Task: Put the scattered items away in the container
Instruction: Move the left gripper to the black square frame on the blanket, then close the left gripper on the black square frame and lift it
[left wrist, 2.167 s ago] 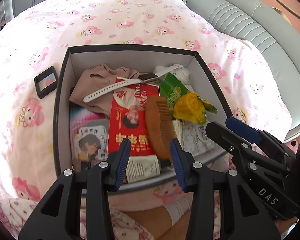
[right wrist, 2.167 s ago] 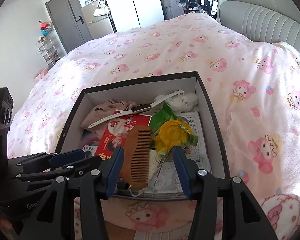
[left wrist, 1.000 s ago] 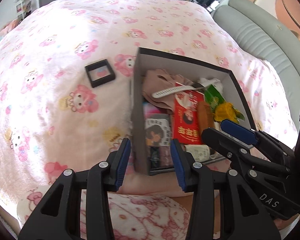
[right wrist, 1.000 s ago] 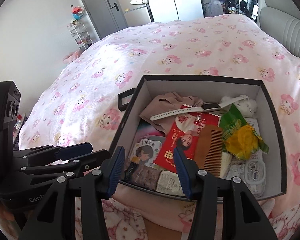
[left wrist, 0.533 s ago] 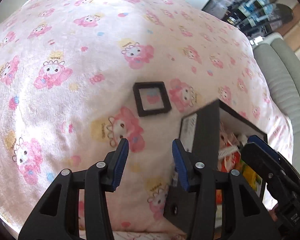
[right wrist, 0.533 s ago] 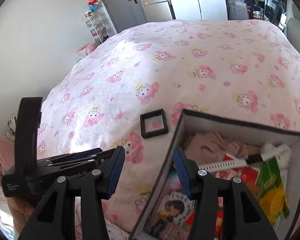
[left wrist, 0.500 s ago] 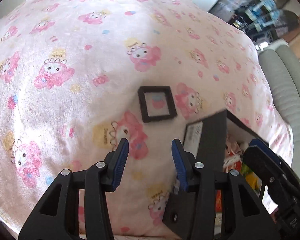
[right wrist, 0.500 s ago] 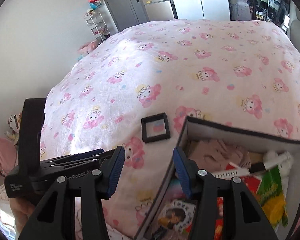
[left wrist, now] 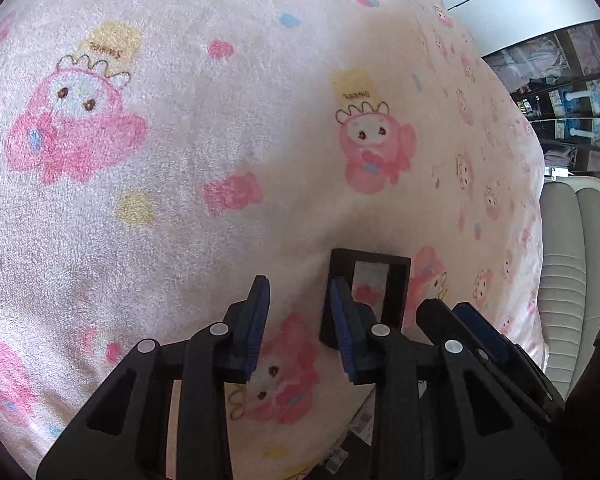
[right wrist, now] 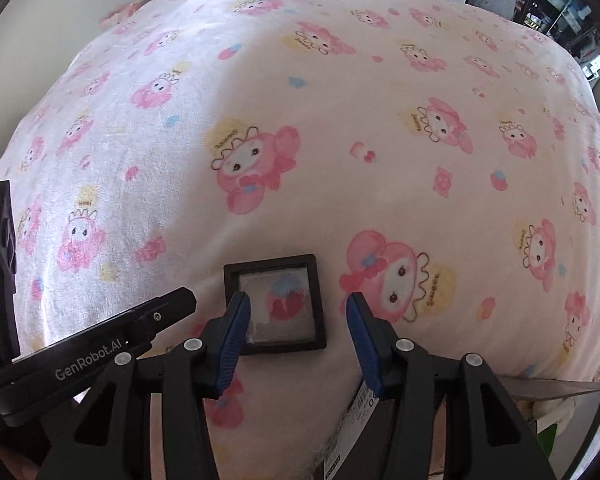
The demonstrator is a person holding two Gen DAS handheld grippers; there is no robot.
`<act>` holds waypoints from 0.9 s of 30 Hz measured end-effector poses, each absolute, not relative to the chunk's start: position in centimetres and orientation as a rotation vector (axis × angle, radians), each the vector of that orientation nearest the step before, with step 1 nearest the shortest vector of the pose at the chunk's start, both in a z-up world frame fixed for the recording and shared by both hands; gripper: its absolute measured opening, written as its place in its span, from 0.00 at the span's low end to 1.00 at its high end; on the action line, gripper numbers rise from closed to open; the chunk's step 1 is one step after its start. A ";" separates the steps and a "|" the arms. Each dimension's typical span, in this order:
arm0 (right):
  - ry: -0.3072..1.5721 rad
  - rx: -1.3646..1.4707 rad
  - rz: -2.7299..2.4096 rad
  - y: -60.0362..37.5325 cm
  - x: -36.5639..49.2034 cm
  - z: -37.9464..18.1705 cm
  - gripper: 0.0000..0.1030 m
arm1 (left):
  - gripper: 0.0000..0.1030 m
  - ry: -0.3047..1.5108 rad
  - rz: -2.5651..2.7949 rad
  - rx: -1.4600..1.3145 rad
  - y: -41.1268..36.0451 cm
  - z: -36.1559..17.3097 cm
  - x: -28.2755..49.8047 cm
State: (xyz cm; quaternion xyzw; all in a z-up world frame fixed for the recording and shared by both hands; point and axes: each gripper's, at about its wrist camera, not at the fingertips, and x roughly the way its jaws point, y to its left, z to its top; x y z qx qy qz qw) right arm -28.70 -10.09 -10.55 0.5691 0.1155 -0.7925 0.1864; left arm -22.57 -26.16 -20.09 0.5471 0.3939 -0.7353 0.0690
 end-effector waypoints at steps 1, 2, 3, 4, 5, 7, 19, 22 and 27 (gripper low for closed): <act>0.324 1.588 -2.216 -10.5 -28.8 -10.4 0.45 | 0.29 1.171 -2.207 1.631 -26.3 -20.1 -22.3; 0.337 1.573 -2.211 -10.9 -28.8 -10.3 0.45 | 0.29 1.162 -2.204 1.627 -26.4 -20.2 -22.2; 0.363 1.562 -2.208 -11.3 -28.9 -10.4 0.45 | 0.29 1.171 -2.201 1.631 -26.4 -20.4 -22.1; 0.387 1.560 -2.201 -11.6 -29.1 -10.8 0.45 | 0.29 1.192 -2.196 1.633 -26.4 -20.6 -22.0; 0.388 1.592 -2.183 -11.5 -29.5 -11.4 0.45 | 0.29 1.211 -2.194 1.641 -26.3 -20.8 -21.9; 0.341 1.665 -2.155 -11.0 -30.2 -12.5 0.45 | 0.28 1.216 -2.207 1.647 -26.0 -21.0 -21.8; 0.400 1.810 -2.042 -11.4 -31.5 -15.4 0.48 | 0.24 1.570 -2.114 1.650 -27.2 -23.4 -21.8; 0.308 1.830 -1.958 -11.8 -31.2 -15.9 0.41 | 0.24 1.579 -2.100 1.634 -28.2 -23.3 -21.6; 0.192 1.803 -1.887 -11.7 -29.7 -15.8 0.29 | 0.29 1.417 -2.124 1.667 -28.5 -22.9 -21.4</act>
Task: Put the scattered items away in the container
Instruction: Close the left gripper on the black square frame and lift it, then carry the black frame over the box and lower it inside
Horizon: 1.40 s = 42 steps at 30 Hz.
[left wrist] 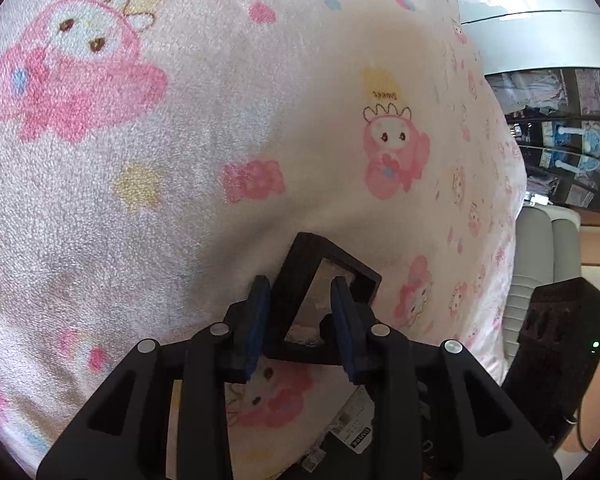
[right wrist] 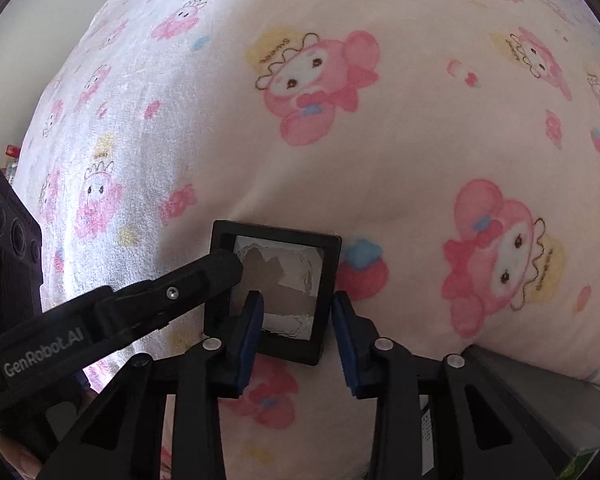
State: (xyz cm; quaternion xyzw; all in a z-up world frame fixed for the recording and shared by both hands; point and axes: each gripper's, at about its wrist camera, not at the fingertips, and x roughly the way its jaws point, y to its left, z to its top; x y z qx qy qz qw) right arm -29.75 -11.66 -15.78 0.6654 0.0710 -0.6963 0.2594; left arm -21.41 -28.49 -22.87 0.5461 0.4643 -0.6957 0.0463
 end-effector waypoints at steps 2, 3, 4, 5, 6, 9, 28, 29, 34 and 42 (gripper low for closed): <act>0.135 1.789 -1.874 -11.4 -29.4 -15.5 0.27 | 0.30 1.325 -2.130 1.684 -28.1 -22.8 -21.5; 0.137 1.792 -1.875 -11.3 -29.3 -15.6 0.26 | 0.30 1.308 -2.131 1.698 -27.9 -22.9 -21.6; 0.148 1.792 -1.882 -11.3 -29.2 -15.6 0.26 | 0.30 1.296 -2.135 1.707 -27.8 -22.9 -21.7; 0.157 1.789 -1.889 -11.4 -29.0 -15.5 0.25 | 0.29 1.284 -2.144 1.706 -27.8 -22.8 -21.6; 0.162 1.776 -1.901 -11.4 -28.7 -15.3 0.25 | 0.29 1.272 -2.158 1.703 -27.9 -22.4 -21.4; 0.158 1.705 -1.944 -10.9 -27.2 -13.5 0.25 | 0.29 1.265 -2.231 1.692 -27.8 -20.6 -20.0; -0.063 1.233 -2.299 8.6 -13.6 1.1 0.26 | 0.27 1.063 -2.739 1.771 -8.1 -8.1 -13.1; -0.087 1.256 -2.305 9.9 -13.6 0.6 0.25 | 0.27 1.050 -2.733 1.803 -6.9 -8.7 -13.3; -0.198 1.340 -2.276 14.8 -14.0 -2.9 0.25 | 0.27 0.889 -2.708 1.899 -2.3 -10.8 -13.8; -0.324 1.429 -2.206 18.1 -18.7 -8.0 0.25 | 0.27 0.760 -2.642 1.991 0.3 -14.0 -18.6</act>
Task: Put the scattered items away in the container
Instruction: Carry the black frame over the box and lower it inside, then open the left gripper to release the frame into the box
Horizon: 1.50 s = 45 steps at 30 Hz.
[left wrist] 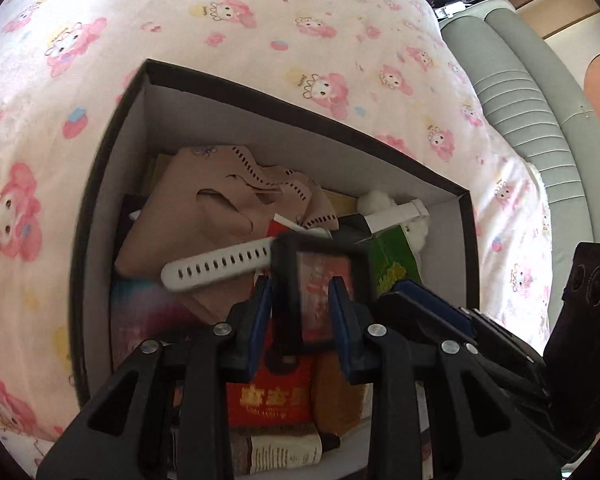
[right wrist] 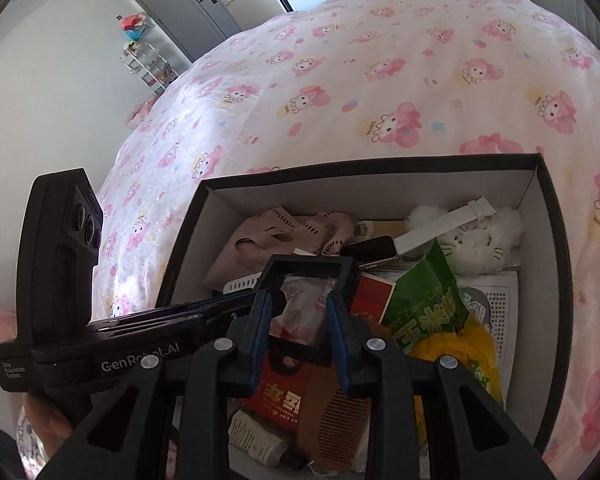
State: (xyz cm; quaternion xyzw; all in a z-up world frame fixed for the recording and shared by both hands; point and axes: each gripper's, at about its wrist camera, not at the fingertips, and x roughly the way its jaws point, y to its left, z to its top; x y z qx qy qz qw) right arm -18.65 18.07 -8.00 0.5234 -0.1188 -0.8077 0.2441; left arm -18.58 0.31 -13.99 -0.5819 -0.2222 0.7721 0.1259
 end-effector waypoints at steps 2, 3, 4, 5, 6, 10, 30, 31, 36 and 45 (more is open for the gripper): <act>-0.355 1.450 -2.195 18.4 -19.1 -8.8 0.25 | 0.27 -0.622 2.247 -1.709 0.5 -14.3 -19.1; -0.359 1.446 -2.202 18.6 -19.1 -8.9 0.25 | 0.27 -0.609 2.260 -1.698 0.4 -14.1 -18.9; -0.358 1.433 -2.216 18.8 -18.9 -8.7 0.25 | 0.27 -0.603 2.273 -1.676 0.3 -13.9 -18.5; -0.348 1.413 -2.237 19.2 -18.5 -8.2 0.25 | 0.27 -0.602 2.280 -1.651 0.2 -13.5 -17.9; -0.332 1.383 -2.267 19.6 -17.9 -7.4 0.25 | 0.27 -0.601 2.284 -1.635 0.1 -13.2 -17.2; -0.210 1.313 -2.347 20.3 -14.8 -5.5 0.25 | 0.27 -0.478 2.315 -1.635 0.4 -12.4 -14.2; -0.067 1.479 -2.318 18.2 -16.3 -10.1 0.25 | 0.26 -0.316 2.350 -1.711 1.9 -14.0 -17.7; -0.084 1.472 -2.321 18.2 -16.4 -10.1 0.25 | 0.26 -0.313 2.366 -1.711 1.6 -13.9 -18.0; -0.152 1.471 -2.333 19.0 -16.4 -9.9 0.25 | 0.26 -0.337 2.407 -1.711 -0.2 -13.4 -18.3; -0.159 1.454 -2.456 19.9 -15.7 -8.3 0.27 | 0.49 -0.311 2.522 -1.581 0.5 -10.9 -16.8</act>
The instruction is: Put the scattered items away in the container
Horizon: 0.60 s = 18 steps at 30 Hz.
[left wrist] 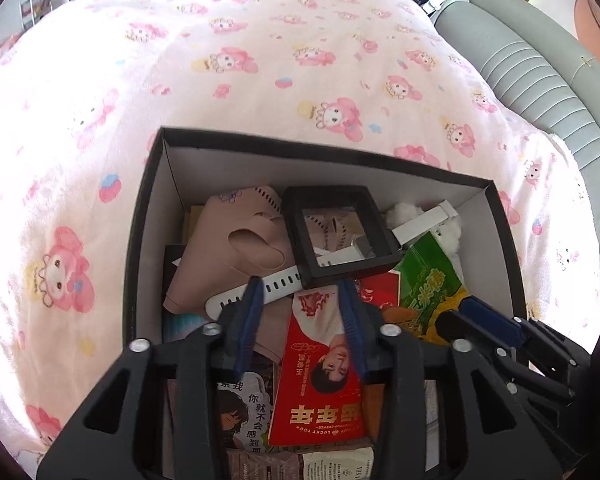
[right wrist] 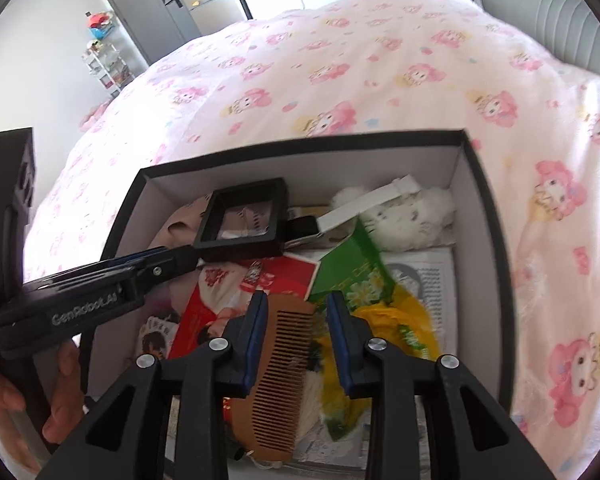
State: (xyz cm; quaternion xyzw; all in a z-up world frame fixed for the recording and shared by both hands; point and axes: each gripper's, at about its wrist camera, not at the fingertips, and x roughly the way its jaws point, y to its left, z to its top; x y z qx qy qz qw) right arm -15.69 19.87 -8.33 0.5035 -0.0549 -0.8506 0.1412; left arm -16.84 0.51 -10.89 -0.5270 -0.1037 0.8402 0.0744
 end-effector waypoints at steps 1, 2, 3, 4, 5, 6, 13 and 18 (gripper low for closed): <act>-0.169 1.449 -2.477 20.1 -15.6 -7.9 0.27 | 0.53 -0.292 2.547 -1.566 0.7 -10.3 -16.6; -0.191 1.435 -2.502 20.4 -15.4 -7.4 0.28 | 0.60 -0.272 2.574 -1.538 1.0 -9.6 -16.1; -0.204 1.408 -2.529 20.6 -15.1 -6.6 0.34 | 0.66 -0.255 2.595 -1.507 1.3 -8.9 -15.7; -0.197 1.380 -2.558 20.7 -14.8 -5.8 0.40 | 0.68 -0.238 2.613 -1.479 1.4 -8.1 -15.3; -0.178 1.346 -2.594 20.9 -14.3 -4.9 0.45 | 0.72 -0.218 2.635 -1.446 1.5 -7.1 -14.7; -0.158 1.308 -2.638 21.0 -13.7 -3.9 0.46 | 0.76 -0.198 2.653 -1.419 1.7 -6.3 -14.3; -0.106 1.145 -2.800 21.7 -8.4 2.3 0.65 | 0.92 -0.034 2.843 -1.239 2.1 0.4 -9.4; -0.086 1.044 -2.867 21.9 -3.6 6.1 0.74 | 0.99 -0.112 2.871 -1.118 1.6 4.3 -4.6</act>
